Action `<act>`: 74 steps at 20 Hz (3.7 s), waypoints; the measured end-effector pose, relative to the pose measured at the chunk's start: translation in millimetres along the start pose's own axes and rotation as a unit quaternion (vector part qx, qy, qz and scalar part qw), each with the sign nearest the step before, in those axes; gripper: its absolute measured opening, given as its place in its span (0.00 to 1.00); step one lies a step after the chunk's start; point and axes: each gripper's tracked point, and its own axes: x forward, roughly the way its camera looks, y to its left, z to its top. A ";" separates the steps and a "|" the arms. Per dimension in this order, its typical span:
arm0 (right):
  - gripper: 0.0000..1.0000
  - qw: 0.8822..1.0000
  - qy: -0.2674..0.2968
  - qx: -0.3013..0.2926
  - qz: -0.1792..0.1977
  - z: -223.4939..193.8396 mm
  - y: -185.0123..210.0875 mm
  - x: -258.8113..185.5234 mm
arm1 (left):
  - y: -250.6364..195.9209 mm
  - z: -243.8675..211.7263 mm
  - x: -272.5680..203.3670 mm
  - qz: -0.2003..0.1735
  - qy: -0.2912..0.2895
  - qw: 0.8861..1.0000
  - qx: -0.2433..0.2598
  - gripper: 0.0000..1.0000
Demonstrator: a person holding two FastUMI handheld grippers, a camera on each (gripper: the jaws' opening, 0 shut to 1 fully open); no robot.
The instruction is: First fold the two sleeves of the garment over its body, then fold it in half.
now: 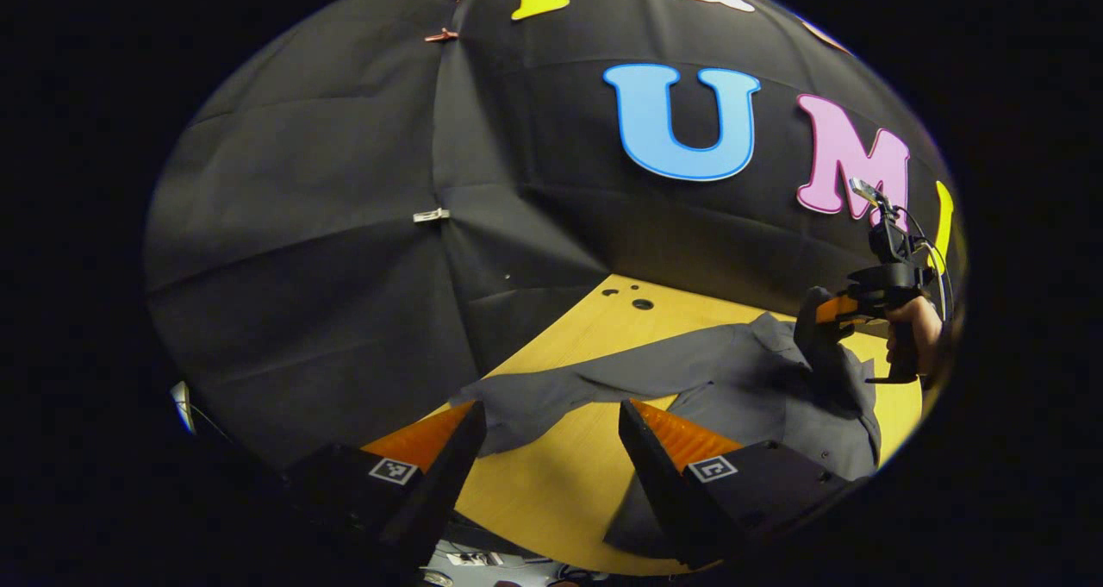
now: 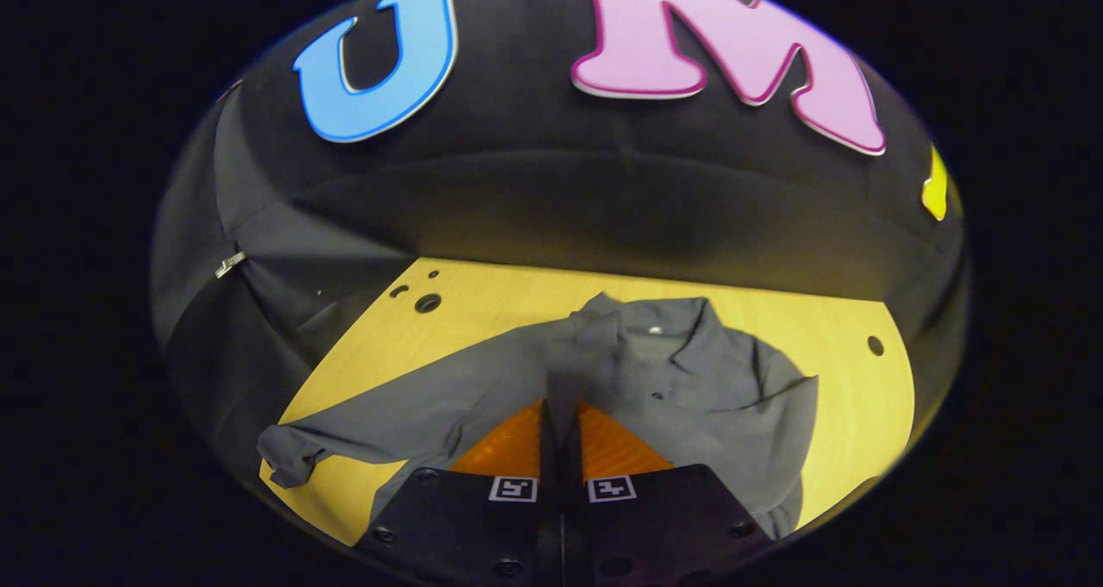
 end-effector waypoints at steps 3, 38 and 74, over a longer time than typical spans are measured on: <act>0.11 0.999 0.031 -0.023 0.006 -30.3 37.2 38.4 | 18.9 -16.0 -8.1 0.025 0.015 1.000 -0.009 0.98; 0.99 0.997 0.055 -0.007 -0.049 -159.4 -38.3 -183.2 | 82.1 -97.7 222.0 0.050 0.152 0.985 -0.063 0.95; 0.99 0.980 0.021 0.140 -0.142 -189.6 -253.0 -240.3 | -386.1 65.1 93.1 -0.320 0.035 0.945 0.059 0.03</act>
